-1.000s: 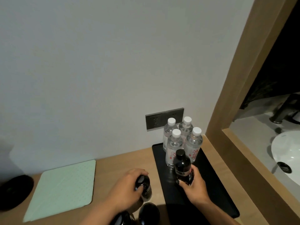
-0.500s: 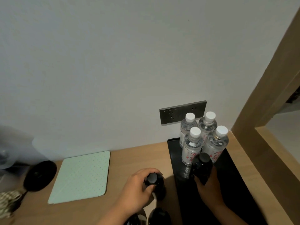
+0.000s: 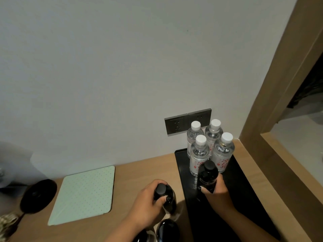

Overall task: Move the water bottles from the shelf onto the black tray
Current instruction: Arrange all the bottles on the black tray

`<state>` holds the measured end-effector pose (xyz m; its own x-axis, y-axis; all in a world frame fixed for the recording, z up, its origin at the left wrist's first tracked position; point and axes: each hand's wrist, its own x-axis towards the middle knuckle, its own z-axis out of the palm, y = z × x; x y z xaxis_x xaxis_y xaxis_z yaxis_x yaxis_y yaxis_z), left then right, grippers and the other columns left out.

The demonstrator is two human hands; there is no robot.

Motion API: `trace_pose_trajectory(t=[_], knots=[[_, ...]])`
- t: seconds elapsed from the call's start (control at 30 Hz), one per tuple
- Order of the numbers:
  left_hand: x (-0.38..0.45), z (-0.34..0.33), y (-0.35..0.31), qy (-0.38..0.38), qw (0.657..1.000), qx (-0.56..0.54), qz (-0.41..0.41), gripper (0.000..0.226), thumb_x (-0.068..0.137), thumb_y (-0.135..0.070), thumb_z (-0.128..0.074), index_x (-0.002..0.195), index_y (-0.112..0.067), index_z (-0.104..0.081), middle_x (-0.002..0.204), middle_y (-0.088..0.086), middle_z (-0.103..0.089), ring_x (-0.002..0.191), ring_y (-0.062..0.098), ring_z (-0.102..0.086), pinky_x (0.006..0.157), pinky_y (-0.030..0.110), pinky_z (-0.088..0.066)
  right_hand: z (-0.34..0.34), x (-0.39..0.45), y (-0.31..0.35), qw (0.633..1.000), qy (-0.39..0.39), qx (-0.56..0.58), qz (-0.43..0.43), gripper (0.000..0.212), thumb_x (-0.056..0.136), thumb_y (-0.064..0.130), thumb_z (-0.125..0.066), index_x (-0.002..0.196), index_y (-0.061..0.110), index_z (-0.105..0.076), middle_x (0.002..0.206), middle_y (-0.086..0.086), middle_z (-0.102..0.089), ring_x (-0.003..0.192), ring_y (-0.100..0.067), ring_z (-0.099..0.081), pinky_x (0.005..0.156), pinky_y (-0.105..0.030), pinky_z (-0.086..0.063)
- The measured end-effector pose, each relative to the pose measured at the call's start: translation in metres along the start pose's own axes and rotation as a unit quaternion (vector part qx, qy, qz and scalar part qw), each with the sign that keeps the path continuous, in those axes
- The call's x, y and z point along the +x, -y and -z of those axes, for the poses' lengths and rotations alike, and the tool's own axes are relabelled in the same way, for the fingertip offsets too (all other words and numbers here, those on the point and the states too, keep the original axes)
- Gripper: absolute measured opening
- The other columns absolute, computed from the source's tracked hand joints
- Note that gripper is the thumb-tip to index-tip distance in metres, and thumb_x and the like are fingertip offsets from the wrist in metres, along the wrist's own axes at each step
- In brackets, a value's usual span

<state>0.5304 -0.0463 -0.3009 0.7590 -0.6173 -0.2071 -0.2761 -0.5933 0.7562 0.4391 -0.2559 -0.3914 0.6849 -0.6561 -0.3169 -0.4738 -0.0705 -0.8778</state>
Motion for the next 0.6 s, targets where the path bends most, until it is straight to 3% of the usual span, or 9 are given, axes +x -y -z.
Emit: trace_pose_trajectory(t=[0.1,0.23,0.37,0.47,0.6], knots=[[0.000,0.009,-0.001,0.005,1.000,-0.024,0.009,0.034,0.083,-0.009,-0.066,0.098,-0.038,-0.058,0.102,-0.016,-0.066,0.101,-0.002,-0.060,0.096,0.026,-0.049,0.004,-0.009,0.008,0.999,-0.023,-0.035,-0.030,0.087,0.068,-0.006,-0.076,0.142,0.001,-0.032,0.140,-0.023,-0.040,0.131,-0.036,-0.041,0.110,-0.038,-0.031],[0.000,0.028,-0.009,-0.022,0.998,-0.053,0.000,0.027,0.084,-0.010,-0.065,0.098,-0.032,-0.059,0.100,-0.007,-0.067,0.101,0.008,-0.062,0.096,0.040,-0.050,0.015,-0.038,0.020,0.995,-0.064,-0.048,-0.063,0.093,0.073,0.000,-0.075,0.147,0.006,-0.019,0.147,-0.019,-0.027,0.135,-0.036,-0.033,0.111,-0.042,-0.030],[-0.002,0.038,-0.044,-0.066,0.993,-0.094,-0.037,0.022,0.083,-0.010,-0.066,0.098,-0.025,-0.062,0.097,-0.005,-0.066,0.096,0.014,-0.062,0.088,0.036,-0.052,0.021,-0.072,0.032,0.994,-0.075,-0.062,0.052,0.079,0.077,0.007,-0.073,0.143,0.014,-0.029,0.146,-0.007,-0.029,0.136,-0.023,-0.033,0.112,-0.035,-0.029],[-0.005,0.039,-0.078,-0.085,0.988,-0.109,-0.070,0.022,0.084,-0.007,-0.065,0.102,-0.020,-0.063,0.097,-0.005,-0.066,0.093,0.013,-0.062,0.084,0.032,-0.052,0.025,-0.092,0.044,0.987,-0.024,-0.063,0.148,0.073,0.080,0.015,-0.072,0.141,0.024,-0.033,0.143,0.008,-0.029,0.134,-0.008,-0.032,0.113,-0.025,-0.027],[-0.011,0.039,-0.109,0.019,0.978,-0.130,-0.162,0.026,0.082,0.005,-0.063,0.105,-0.010,-0.062,0.105,0.001,-0.067,0.099,0.007,-0.063,0.088,0.023,-0.052,0.035,-0.108,0.059,0.969,0.034,-0.067,0.233,0.069,0.081,0.020,-0.069,0.137,0.034,-0.032,0.136,0.022,-0.030,0.128,0.010,-0.030,0.103,-0.004,-0.023]])
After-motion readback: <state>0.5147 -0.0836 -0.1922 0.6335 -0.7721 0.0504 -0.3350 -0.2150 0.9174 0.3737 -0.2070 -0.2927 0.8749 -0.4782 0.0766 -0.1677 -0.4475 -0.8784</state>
